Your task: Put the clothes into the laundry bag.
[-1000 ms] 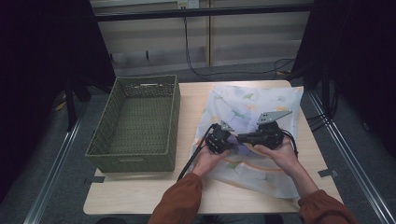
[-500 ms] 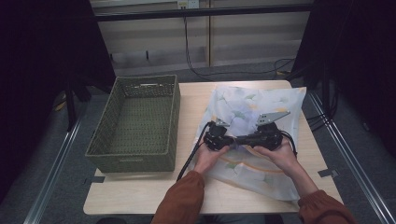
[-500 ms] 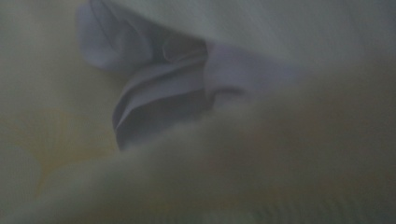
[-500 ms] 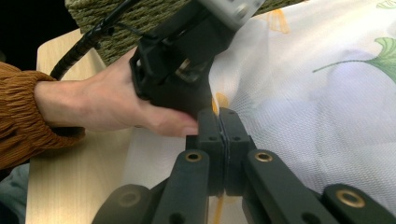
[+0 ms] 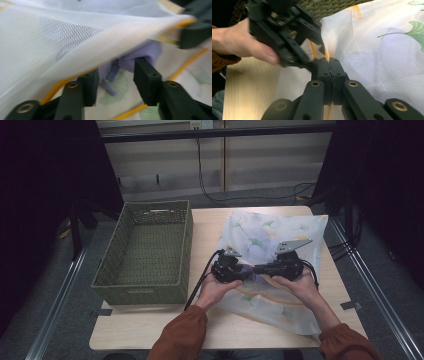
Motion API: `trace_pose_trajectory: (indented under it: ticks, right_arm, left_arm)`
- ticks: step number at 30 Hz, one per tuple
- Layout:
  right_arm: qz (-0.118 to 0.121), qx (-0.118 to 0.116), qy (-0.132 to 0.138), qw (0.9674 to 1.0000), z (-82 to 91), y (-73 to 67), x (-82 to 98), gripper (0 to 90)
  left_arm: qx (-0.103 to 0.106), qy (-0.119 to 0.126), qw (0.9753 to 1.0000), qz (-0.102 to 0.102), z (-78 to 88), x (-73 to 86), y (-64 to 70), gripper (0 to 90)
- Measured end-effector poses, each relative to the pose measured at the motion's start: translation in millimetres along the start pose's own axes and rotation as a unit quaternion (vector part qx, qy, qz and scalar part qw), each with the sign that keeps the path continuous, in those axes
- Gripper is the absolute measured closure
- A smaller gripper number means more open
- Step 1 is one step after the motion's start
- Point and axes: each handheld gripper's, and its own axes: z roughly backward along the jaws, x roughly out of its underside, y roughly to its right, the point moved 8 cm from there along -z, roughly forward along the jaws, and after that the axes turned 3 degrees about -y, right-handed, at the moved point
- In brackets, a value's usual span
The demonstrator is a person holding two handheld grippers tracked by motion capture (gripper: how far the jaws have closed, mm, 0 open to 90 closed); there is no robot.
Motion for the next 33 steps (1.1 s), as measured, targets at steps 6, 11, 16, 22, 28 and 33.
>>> trace_pose_trajectory:
  ticks: [6,11,16,22,28,33]
  right_arm:
    - [-0.003,0.001,0.007,1.0,3.2,0.4,-1.3,89.7]
    - [-0.001,0.001,0.009,1.0,3.4,-1.4,-2.4,89.7]
    - [-0.001,0.001,0.012,0.9999,4.3,-3.0,-3.7,89.7]
    - [-0.003,0.004,0.014,0.9999,6.2,-1.6,-3.8,89.7]
    - [-0.008,0.003,0.016,0.9998,7.5,0.3,-3.9,89.6]
    - [-0.009,-0.001,0.006,0.9999,4.5,-0.8,-0.4,89.5]
  left_arm:
    - [0.01,0.007,0.9998,-0.015,25.8,-0.4,7.9,54.2]
    - [0.022,0.029,0.9993,-0.013,49.1,-2.0,11.1,51.9]
    - [0.014,0.036,0.9991,-0.018,66.9,1.8,10.0,46.7]
    - [0.004,0.053,0.9984,-0.02,92.8,9.8,7.3,35.1]
    - [-0.014,0.067,0.9976,-0.006,119.1,23.4,-1.6,32.2]
    - [-0.02,0.092,0.9955,0.007,142.1,34.9,-1.9,30.1]
